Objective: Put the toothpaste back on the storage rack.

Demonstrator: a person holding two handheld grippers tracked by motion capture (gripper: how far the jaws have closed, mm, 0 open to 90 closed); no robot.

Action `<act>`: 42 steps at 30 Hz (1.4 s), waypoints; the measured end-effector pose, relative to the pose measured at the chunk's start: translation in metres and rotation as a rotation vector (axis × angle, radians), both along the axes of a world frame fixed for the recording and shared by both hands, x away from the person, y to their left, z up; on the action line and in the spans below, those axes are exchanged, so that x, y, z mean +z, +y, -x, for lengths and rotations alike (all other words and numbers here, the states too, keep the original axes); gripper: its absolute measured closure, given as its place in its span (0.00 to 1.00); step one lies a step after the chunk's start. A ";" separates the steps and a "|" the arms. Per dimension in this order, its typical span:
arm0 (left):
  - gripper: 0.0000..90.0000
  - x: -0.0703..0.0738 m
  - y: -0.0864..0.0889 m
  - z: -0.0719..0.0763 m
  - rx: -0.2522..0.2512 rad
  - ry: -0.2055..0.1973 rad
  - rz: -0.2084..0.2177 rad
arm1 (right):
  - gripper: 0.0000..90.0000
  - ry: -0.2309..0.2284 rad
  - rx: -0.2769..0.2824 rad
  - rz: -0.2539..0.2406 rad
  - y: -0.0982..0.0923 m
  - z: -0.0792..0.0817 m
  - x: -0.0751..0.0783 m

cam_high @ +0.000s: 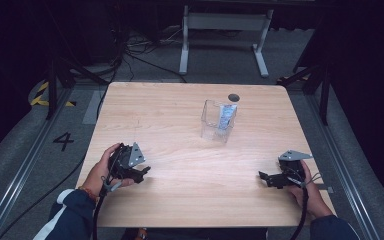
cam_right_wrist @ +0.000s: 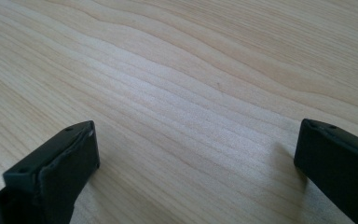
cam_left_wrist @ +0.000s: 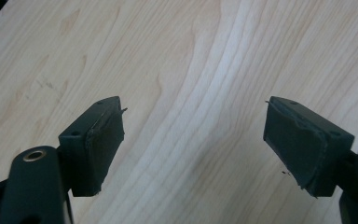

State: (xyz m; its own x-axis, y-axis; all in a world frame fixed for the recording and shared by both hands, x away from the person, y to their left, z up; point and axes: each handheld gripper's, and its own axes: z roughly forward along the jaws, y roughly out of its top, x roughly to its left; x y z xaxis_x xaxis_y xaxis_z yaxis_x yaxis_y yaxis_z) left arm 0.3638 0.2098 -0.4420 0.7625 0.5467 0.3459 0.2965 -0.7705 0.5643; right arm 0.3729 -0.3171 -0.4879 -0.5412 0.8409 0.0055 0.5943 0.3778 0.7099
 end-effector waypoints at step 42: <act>0.20 -0.040 0.084 0.025 0.226 0.171 0.326 | 0.00 0.002 -0.005 -0.002 0.000 0.001 0.000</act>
